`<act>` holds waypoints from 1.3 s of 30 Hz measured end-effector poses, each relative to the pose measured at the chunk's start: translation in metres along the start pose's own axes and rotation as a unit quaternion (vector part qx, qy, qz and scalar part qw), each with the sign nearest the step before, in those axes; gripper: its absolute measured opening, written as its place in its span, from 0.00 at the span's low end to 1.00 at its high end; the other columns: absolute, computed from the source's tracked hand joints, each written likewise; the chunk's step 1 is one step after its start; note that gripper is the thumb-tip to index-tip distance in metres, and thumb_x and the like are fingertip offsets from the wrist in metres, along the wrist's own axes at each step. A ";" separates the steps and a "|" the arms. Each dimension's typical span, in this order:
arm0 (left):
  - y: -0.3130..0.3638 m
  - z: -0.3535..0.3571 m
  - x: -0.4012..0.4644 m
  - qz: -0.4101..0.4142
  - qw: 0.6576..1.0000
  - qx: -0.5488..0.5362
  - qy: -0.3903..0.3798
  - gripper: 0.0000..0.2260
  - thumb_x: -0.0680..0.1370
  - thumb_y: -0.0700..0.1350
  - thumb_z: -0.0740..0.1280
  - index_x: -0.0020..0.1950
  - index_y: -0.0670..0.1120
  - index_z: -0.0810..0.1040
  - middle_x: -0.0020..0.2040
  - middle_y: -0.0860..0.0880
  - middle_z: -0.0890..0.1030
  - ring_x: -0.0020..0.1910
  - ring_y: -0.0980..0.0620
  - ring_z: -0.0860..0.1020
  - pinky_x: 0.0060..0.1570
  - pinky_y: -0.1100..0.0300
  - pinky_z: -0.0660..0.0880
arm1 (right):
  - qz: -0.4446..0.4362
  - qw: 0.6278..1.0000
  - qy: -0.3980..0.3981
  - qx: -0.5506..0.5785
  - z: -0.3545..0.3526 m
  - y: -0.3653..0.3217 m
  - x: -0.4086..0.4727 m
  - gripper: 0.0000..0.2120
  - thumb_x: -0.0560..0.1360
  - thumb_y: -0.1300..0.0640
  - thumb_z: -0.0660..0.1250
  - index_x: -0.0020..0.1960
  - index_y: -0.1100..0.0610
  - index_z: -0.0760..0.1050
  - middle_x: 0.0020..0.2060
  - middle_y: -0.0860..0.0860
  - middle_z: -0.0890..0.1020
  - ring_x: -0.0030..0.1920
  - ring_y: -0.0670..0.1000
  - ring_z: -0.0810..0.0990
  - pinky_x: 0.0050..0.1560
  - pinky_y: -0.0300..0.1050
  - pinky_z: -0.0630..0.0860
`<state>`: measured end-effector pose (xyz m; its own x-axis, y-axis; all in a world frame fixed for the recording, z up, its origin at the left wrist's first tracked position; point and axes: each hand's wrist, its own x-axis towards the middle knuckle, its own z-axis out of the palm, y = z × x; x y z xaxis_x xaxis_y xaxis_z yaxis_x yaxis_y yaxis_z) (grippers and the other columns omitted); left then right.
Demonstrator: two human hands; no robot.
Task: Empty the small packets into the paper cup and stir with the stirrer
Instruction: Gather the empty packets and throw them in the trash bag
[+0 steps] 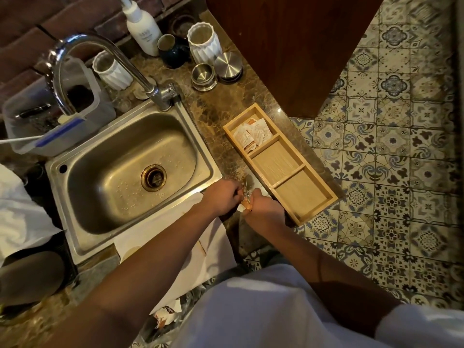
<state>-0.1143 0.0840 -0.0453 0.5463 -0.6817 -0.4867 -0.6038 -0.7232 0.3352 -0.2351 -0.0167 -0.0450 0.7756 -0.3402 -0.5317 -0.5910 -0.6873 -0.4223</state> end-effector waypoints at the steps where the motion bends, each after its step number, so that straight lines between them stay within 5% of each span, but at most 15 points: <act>1: 0.000 0.000 -0.001 0.001 1.000 -0.004 0.000 0.05 0.77 0.48 0.68 0.47 0.48 0.79 0.46 0.46 0.83 0.46 0.45 0.79 0.42 0.53 0.75 | -0.001 1.000 -0.010 -0.001 -0.002 0.001 0.000 0.16 0.77 0.50 0.66 0.60 0.54 0.67 0.45 0.53 0.82 0.43 0.54 0.80 0.38 0.46 0.74; 8: -0.002 0.001 -0.009 -0.001 0.997 -0.073 0.005 0.04 0.77 0.46 0.67 0.47 0.47 0.80 0.44 0.49 0.82 0.45 0.47 0.79 0.43 0.54 0.75 | -0.018 0.998 -0.055 0.038 -0.008 0.006 -0.003 0.08 0.75 0.53 0.66 0.46 0.50 0.66 0.41 0.53 0.80 0.43 0.56 0.80 0.41 0.51 0.79; 15: -0.013 -0.007 -0.024 -0.100 0.951 -0.286 0.065 0.03 0.77 0.42 0.71 0.43 0.47 0.80 0.36 0.55 0.79 0.35 0.54 0.76 0.39 0.58 0.71 | -0.065 0.992 -0.052 0.090 -0.012 0.009 -0.008 0.10 0.74 0.51 0.67 0.38 0.51 0.68 0.37 0.49 0.79 0.41 0.54 0.78 0.36 0.45 0.68; 18: -0.018 -0.010 -0.036 -0.108 0.936 -0.325 0.081 0.04 0.77 0.40 0.70 0.42 0.47 0.80 0.39 0.48 0.83 0.36 0.51 0.78 0.40 0.53 0.75 | -0.083 0.989 -0.022 0.122 -0.017 0.002 -0.010 0.05 0.77 0.54 0.69 0.49 0.52 0.73 0.38 0.46 0.77 0.40 0.51 0.77 0.38 0.43 0.67; 22: -0.023 -0.020 -0.053 -0.139 0.890 -0.423 0.103 0.03 0.78 0.40 0.70 0.44 0.44 0.80 0.35 0.47 0.81 0.33 0.50 0.76 0.34 0.56 0.73 | -0.098 0.986 -0.011 0.138 -0.027 -0.013 -0.013 0.28 0.79 0.56 0.69 0.76 0.49 0.63 0.39 0.46 0.79 0.40 0.50 0.79 0.41 0.45 0.71; 24: -0.025 -0.026 -0.062 -0.161 0.862 -0.464 0.125 0.03 0.78 0.40 0.70 0.45 0.43 0.80 0.36 0.45 0.82 0.32 0.51 0.75 0.32 0.59 0.72 | -0.102 0.987 0.004 0.120 -0.030 -0.020 -0.014 0.31 0.79 0.55 0.69 0.78 0.49 0.60 0.42 0.49 0.84 0.43 0.52 0.84 0.45 0.48 0.79; 27: -0.029 -0.037 -0.075 -0.163 0.834 -0.502 0.159 0.03 0.78 0.40 0.71 0.44 0.44 0.81 0.37 0.44 0.81 0.31 0.53 0.74 0.32 0.60 0.71 | -0.095 0.986 0.021 0.133 -0.036 -0.031 -0.017 0.18 0.78 0.53 0.70 0.67 0.49 0.72 0.49 0.50 0.87 0.45 0.52 0.87 0.52 0.53 0.83; 30: -0.033 -0.046 -0.088 -0.163 0.822 -0.513 0.186 0.03 0.78 0.40 0.71 0.45 0.43 0.82 0.32 0.50 0.80 0.29 0.57 0.74 0.32 0.62 0.71 | -0.107 0.984 0.030 0.142 -0.038 -0.043 -0.022 0.07 0.77 0.48 0.71 0.53 0.49 0.78 0.42 0.48 0.86 0.38 0.49 0.86 0.46 0.55 0.84; 33: -0.037 -0.057 -0.102 -0.148 0.810 -0.528 0.208 0.03 0.78 0.41 0.70 0.48 0.41 0.81 0.32 0.49 0.81 0.28 0.56 0.74 0.31 0.61 0.71 | -0.118 0.983 0.035 0.140 -0.041 -0.058 -0.030 0.07 0.78 0.46 0.70 0.46 0.48 0.80 0.34 0.47 0.84 0.35 0.48 0.83 0.44 0.53 0.83; 39: -0.049 -0.076 -0.139 -0.126 0.783 -0.553 0.255 0.03 0.79 0.40 0.69 0.46 0.43 0.81 0.34 0.47 0.80 0.30 0.51 0.74 0.31 0.58 0.70 | -0.128 0.974 0.019 0.188 -0.043 -0.095 -0.052 0.11 0.82 0.49 0.65 0.50 0.53 0.84 0.35 0.48 0.86 0.35 0.46 0.84 0.43 0.44 0.81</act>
<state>-0.1166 0.2058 0.0678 0.8986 -0.2533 -0.3584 0.2782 -0.3027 0.9116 -0.2095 0.0387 0.0542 0.9119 -0.2159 -0.3491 -0.4105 -0.4718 -0.7804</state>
